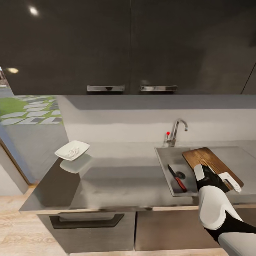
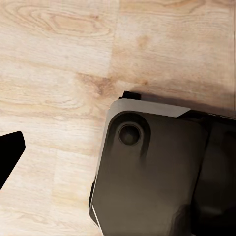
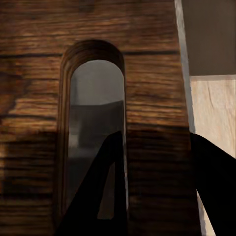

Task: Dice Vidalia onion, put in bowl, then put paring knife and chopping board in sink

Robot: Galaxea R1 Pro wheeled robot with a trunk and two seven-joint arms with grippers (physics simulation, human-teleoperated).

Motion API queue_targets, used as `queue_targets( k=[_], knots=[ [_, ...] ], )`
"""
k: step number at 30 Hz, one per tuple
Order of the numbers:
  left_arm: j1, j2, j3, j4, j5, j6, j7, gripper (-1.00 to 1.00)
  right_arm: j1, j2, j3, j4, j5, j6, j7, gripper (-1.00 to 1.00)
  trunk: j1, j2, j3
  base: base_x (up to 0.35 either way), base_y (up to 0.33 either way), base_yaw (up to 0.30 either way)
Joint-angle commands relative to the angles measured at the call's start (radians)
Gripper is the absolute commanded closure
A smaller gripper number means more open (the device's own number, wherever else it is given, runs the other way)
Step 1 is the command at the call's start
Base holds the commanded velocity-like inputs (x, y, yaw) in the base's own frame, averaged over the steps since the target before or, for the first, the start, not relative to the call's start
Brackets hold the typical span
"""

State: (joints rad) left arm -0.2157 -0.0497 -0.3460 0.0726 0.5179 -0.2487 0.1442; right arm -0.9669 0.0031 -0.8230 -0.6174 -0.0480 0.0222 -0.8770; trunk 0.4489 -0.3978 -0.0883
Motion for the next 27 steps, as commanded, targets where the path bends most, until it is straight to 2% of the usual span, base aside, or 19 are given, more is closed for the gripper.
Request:
queue_targets(
  k=[1,6,15,19,27],
  knots=[
    [-0.002,-0.001,-0.008,0.004,0.005,-0.006,0.002,-1.0,-0.001,0.001,-0.001,-0.001,0.0,0.002,-0.002,1.0,0.001,-0.002,-0.002,0.245,-0.169,0.0],
    [-0.002,0.001,-0.008,0.004,0.005,-0.006,0.002,-1.0,-0.001,0.001,-0.002,0.003,0.0,0.002,-0.002,1.0,0.001,-0.002,-0.002,0.237,-0.092,0.0],
    [-0.002,0.001,-0.008,0.004,0.005,-0.006,0.001,-1.0,-0.001,0.002,-0.004,0.004,0.0,0.002,-0.001,1.0,0.001,-0.002,-0.002,0.249,0.156,0.0],
    [-0.002,0.001,-0.008,0.004,0.005,-0.005,0.001,-1.0,-0.001,-0.001,-0.004,0.004,0.001,0.0,-0.001,1.0,0.001,-0.002,-0.002,0.054,0.039,0.0],
    [-0.002,0.001,-0.008,0.004,0.005,-0.004,0.002,-1.0,-0.001,0.004,-0.004,0.01,0.006,-0.052,0.0,1.0,0.001,-0.002,-0.002,0.005,0.004,0.0]
  ],
)
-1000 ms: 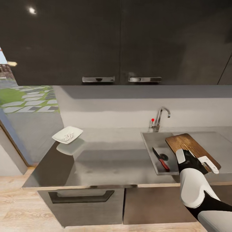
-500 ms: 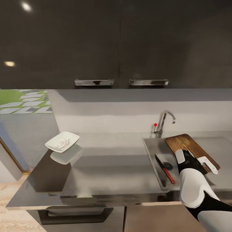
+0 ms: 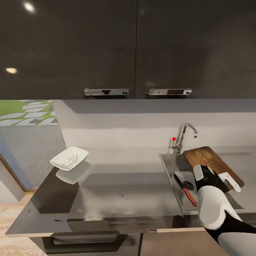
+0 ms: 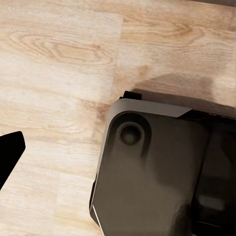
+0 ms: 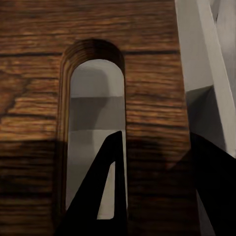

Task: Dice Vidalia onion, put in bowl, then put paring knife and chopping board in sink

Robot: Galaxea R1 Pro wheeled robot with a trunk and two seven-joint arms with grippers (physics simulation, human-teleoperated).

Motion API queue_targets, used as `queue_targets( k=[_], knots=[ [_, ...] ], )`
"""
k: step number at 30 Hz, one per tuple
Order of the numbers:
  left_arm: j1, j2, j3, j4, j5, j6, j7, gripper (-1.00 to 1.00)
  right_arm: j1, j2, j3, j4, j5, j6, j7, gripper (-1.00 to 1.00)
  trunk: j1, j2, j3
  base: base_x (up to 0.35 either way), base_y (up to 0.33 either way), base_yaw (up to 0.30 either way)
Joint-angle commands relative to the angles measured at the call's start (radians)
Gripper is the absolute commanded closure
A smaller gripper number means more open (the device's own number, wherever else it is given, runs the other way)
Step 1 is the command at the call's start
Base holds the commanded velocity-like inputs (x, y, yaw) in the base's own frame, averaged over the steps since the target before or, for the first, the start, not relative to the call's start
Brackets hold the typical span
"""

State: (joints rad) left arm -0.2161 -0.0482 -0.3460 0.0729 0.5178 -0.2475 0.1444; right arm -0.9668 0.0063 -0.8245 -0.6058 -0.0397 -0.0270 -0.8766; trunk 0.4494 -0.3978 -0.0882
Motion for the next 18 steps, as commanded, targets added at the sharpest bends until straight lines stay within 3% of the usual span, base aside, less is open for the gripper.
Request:
queue_targets(
  k=[1,9,18],
  knots=[
    [-0.002,-0.001,-0.008,0.004,0.005,-0.006,0.001,-1.0,-0.001,0.002,-0.003,0.008,-0.002,-0.004,-0.001,1.0,0.001,-0.002,-0.002,0.0,0.0,0.0],
    [-0.002,-0.001,-0.008,0.004,0.005,-0.006,0.001,-1.0,-0.001,0.001,-0.008,0.188,-0.006,-0.107,-0.001,1.0,0.001,-0.002,-0.002,0.0,0.0,0.0],
    [-0.001,-0.001,-0.008,0.004,0.005,-0.006,0.001,-1.0,-0.001,0.006,-0.008,0.218,-0.006,-0.119,-0.001,1.0,0.001,-0.002,-0.002,0.0,0.0,0.0]
  ],
)
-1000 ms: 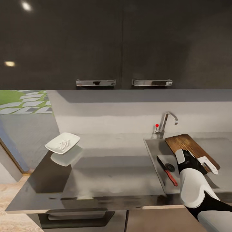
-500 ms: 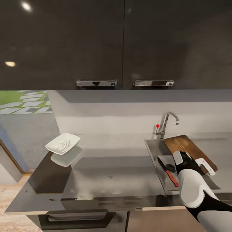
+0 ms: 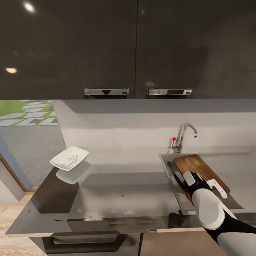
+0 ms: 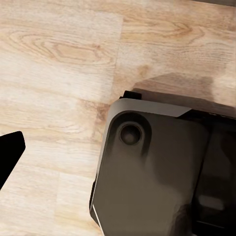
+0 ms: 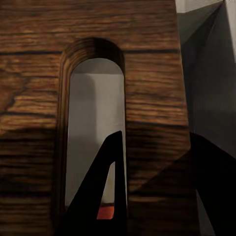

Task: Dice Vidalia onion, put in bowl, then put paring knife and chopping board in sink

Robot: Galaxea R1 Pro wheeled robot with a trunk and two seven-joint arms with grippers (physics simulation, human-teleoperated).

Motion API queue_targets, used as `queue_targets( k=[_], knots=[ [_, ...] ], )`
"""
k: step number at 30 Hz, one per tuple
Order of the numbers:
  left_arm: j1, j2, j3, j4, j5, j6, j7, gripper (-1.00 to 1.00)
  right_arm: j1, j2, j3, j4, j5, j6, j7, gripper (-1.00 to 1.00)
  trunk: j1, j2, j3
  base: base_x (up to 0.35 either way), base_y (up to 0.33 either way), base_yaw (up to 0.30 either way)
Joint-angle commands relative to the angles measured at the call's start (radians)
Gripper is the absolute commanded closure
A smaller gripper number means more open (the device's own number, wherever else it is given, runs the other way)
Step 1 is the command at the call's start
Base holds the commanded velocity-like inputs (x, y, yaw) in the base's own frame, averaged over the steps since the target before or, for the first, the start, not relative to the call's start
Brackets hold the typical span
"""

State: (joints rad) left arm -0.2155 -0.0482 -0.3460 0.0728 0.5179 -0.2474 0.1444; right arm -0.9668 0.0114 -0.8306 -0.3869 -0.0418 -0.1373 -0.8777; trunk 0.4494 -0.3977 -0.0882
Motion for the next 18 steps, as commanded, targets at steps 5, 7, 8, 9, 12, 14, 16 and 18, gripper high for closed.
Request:
queue_targets(
  k=[5,7,8,9,12,14,16,18],
  knots=[
    [-0.002,-0.001,-0.008,0.004,0.005,-0.006,0.001,-1.0,-0.001,0.001,-0.002,-0.001,-0.004,-0.008,0.0,1.0,0.001,-0.002,-0.002,0.0,0.0,0.0],
    [-0.002,-0.001,-0.008,0.004,0.005,-0.006,0.001,-1.0,-0.001,0.003,-0.002,-0.001,-0.004,-0.008,0.0,1.0,0.001,-0.002,-0.002,0.0,0.0,0.0],
    [-0.002,-0.002,-0.008,0.004,0.005,-0.006,0.001,-1.0,-0.001,0.003,-0.002,-0.001,-0.004,-0.008,0.0,1.0,0.001,-0.002,-0.002,0.0,0.0,0.0],
    [-0.002,-0.001,-0.008,0.004,0.005,-0.006,0.001,-1.0,-0.001,0.003,-0.002,-0.001,-0.004,-0.008,0.0,1.0,0.001,-0.002,-0.002,0.0,0.0,0.0],
    [-0.002,-0.001,-0.008,0.004,0.005,-0.006,0.001,-1.0,-0.001,0.004,-0.002,-0.001,-0.009,-0.008,0.0,1.0,0.001,-0.002,-0.003,0.0,0.0,0.0],
    [-0.002,-0.001,-0.008,0.004,0.005,-0.006,0.001,-1.0,-0.001,0.004,-0.002,0.0,-0.026,-0.008,0.0,1.0,0.001,-0.002,-0.005,0.0,0.0,0.0],
    [-0.002,-0.001,-0.008,0.004,0.005,-0.006,0.001,-1.0,-0.001,0.003,-0.002,0.006,-0.05,-0.008,0.0,1.0,0.001,-0.002,-0.008,0.0,0.0,0.0],
    [-0.002,-0.001,-0.008,0.004,0.005,-0.006,0.001,-1.0,-0.001,0.001,-0.002,0.012,-0.062,-0.008,0.002,1.0,0.001,-0.002,-0.011,0.0,0.0,0.0]
  ],
)
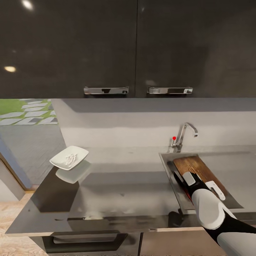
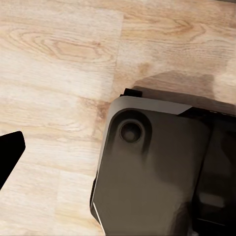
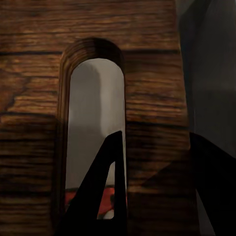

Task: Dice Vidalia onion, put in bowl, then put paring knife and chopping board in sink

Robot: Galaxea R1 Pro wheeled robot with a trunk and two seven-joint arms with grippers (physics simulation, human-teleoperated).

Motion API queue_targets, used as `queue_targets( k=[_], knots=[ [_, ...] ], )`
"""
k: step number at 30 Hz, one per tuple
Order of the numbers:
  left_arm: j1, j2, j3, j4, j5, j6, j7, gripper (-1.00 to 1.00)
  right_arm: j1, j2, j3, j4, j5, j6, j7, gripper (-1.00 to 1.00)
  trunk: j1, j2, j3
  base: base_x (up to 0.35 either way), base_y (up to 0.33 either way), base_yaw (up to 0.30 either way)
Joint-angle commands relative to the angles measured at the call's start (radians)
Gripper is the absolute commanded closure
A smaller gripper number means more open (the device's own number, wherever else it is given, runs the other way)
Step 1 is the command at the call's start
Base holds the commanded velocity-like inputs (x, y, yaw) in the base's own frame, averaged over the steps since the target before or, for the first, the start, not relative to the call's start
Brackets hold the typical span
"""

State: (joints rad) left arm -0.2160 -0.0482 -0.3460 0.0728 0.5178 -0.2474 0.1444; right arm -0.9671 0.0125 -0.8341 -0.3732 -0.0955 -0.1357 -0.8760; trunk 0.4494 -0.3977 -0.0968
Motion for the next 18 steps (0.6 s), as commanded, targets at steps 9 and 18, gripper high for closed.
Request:
queue_targets(
  k=[9,18],
  knots=[
    [-0.001,-0.002,-0.008,0.004,0.005,-0.006,0.001,-1.0,-0.001,-0.001,0.001,0.0,-0.012,-0.009,0.0,1.0,0.001,-0.002,-0.017,0.0,0.0,0.0],
    [-0.002,-0.002,-0.008,0.004,0.005,-0.006,0.001,-1.0,-0.001,-0.002,0.001,-0.001,-0.013,-0.009,0.0,1.0,0.001,-0.002,-0.031,0.0,0.0,0.0]
  ],
)
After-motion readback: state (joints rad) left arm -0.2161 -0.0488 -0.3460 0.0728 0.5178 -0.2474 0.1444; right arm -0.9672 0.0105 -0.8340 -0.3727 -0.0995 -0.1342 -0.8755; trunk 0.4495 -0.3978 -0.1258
